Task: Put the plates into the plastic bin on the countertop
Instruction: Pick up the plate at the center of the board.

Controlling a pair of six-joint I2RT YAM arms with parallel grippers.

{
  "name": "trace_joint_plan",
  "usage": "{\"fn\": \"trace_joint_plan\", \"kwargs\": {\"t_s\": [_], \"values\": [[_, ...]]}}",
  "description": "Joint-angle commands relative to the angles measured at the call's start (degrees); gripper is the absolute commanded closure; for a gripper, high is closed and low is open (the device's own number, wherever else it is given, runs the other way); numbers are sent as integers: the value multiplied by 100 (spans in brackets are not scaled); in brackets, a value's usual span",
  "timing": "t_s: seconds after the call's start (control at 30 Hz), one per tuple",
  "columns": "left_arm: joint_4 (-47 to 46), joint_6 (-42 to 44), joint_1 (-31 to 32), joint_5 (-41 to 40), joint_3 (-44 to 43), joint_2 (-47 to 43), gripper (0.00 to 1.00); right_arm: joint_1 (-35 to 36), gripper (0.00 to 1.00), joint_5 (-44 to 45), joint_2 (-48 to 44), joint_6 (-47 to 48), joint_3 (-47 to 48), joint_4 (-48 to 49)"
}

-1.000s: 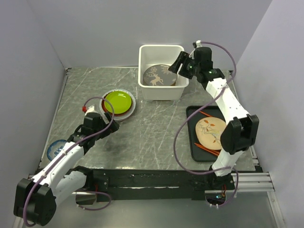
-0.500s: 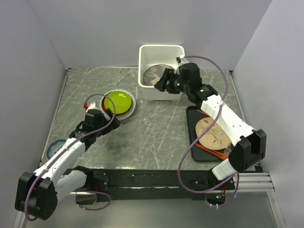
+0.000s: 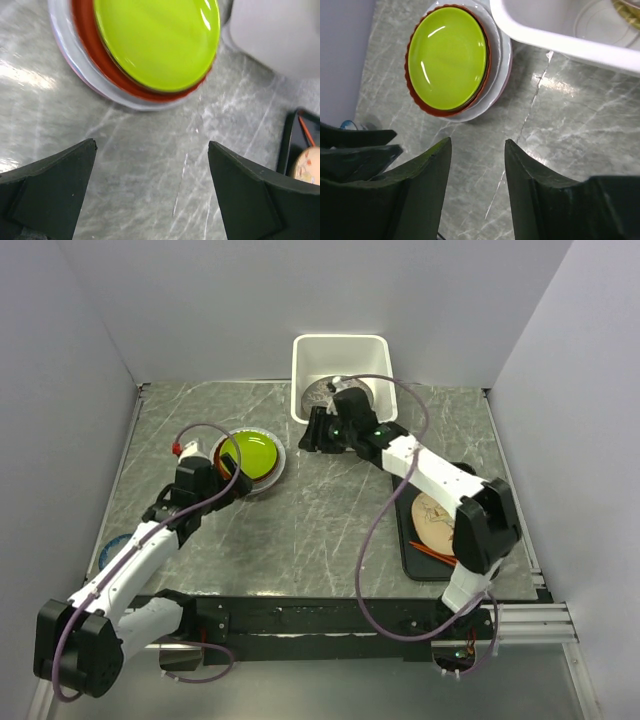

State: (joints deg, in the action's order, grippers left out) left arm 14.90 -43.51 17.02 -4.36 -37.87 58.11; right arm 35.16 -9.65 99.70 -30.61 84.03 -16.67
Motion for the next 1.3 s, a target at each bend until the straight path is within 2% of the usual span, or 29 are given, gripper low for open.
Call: {"fn": "trace_joint_plan", "kwargs": {"t_s": [0.0,0.17,0.3,0.5,0.53,0.63,0.93,1.27], "values": [[22,167,-400,119,-423,78,1,79,48,-1,452,29,675,208],[-74,360,-1006,356,-704,253,1,70,48,-151,840,38,1133,164],[-136,483,-1236,479,-1055,683,1,70,48,-213,937,90,1256,137],[-277,501,-1262,532,-1530,1368,20,9,48,-380,762,73,906,313],[-268,510,-1262,550,-1652,1466,28,-9,48,-388,718,55,748,365],[-329,536,-1253,586,-1776,1791,35,-44,48,-424,533,29,414,462],[-523,685,-1262,533,-1917,2380,48,-132,48,-441,67,-15,-334,708],[-742,659,-1253,603,-1865,2767,56,-193,47,-371,-91,29,-484,665]]}}
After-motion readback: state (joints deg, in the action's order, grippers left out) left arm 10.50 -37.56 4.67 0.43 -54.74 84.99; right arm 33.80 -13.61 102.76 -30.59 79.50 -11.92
